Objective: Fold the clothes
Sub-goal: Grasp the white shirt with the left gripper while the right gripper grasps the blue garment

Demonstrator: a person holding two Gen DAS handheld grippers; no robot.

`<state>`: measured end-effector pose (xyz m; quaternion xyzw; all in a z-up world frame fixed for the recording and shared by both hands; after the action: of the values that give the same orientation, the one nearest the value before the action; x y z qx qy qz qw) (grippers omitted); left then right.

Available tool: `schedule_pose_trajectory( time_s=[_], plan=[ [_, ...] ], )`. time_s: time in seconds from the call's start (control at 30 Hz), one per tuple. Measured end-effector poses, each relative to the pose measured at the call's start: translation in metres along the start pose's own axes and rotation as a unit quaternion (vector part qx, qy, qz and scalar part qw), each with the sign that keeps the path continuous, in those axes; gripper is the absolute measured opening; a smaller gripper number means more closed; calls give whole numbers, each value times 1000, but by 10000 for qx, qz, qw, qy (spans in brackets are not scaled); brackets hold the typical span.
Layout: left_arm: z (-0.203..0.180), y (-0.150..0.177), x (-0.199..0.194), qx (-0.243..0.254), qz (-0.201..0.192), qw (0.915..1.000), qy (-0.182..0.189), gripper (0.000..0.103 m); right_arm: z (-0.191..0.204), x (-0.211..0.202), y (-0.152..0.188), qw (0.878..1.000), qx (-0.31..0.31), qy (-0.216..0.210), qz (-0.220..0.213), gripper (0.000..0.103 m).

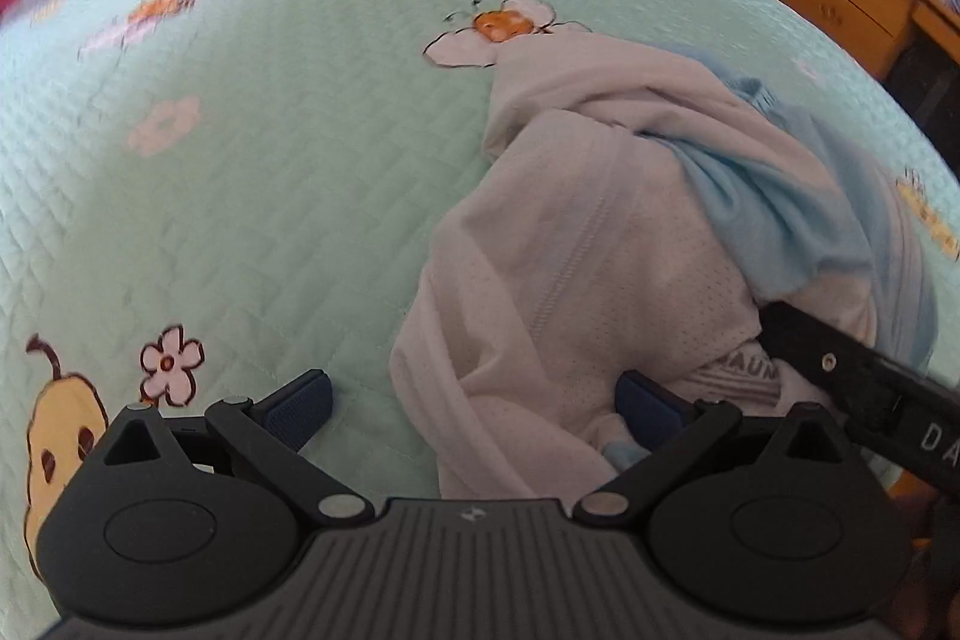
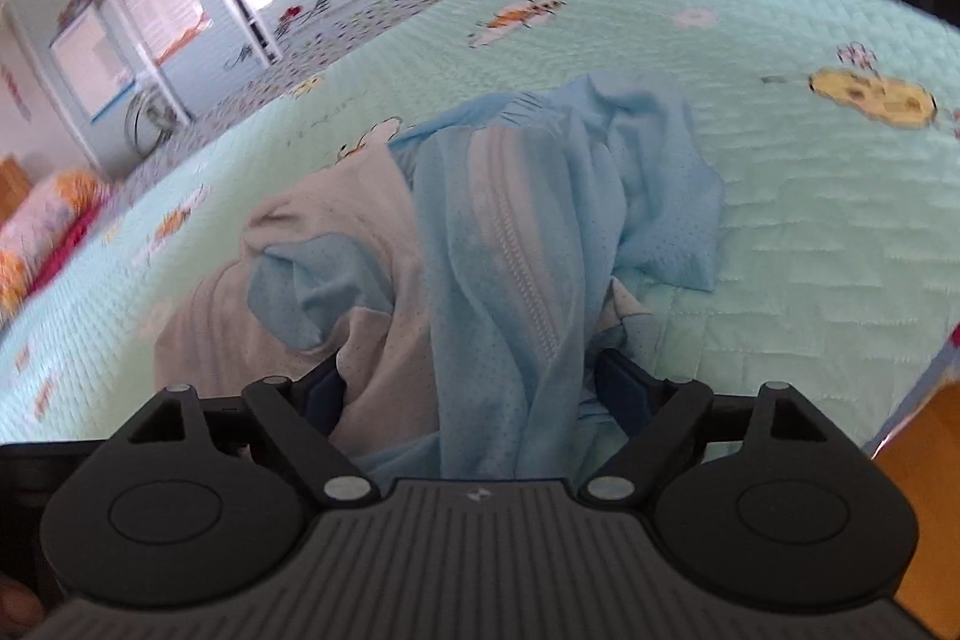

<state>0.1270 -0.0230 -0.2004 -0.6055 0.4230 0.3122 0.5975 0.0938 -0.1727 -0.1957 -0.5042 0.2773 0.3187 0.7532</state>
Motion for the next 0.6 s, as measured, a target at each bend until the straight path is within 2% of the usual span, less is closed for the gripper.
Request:
schedule_pose_trajectory(
  time_s=[0.1,0.2,0.27,0.33,0.43,0.5,0.53,0.57,0.6],
  plan=[
    [-6,2,-1,114,-90,9999,-93,103,4,-4,-1,9999,-68,43,-103,84],
    [-6,-2,-1,164,38,9998,-119,103,1,-6,-13,9996,-68,60,-263,84],
    [-10,-13,-3,283,25,9996,-45,97,-2,-1,-20,9997,-94,7,-222,84],
    [-21,-25,-1,605,-44,9981,-45,92,-4,5,-28,9998,-68,-60,-187,83],
    [-38,-35,13,1011,0,9949,-57,92,-5,12,-37,9998,-59,-86,-182,69],
    [-38,-39,19,918,-4,9958,11,92,-6,19,-41,9999,-43,-87,-130,57],
    [-39,-40,20,915,-28,9958,27,90,-9,22,-43,9999,8,-114,-114,56],
    [-39,-41,21,934,-60,9956,52,84,-11,24,-44,9998,78,-173,-104,52],
    [-39,-41,20,994,-119,9949,125,69,-13,25,-46,9996,144,-244,-97,46]
  ],
)
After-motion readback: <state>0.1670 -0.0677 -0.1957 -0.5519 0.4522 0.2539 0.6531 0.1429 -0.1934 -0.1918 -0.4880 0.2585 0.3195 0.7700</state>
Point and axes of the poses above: each gripper's, at about its wrist camera, not at the fingertips, and x roughly the way its jaws point, z to its left, y to its underside, the point moved 9 cm from there along x, roughly the way its jaws point, and after that the axes turned 11 degrees about z, right-handed, at the moved point
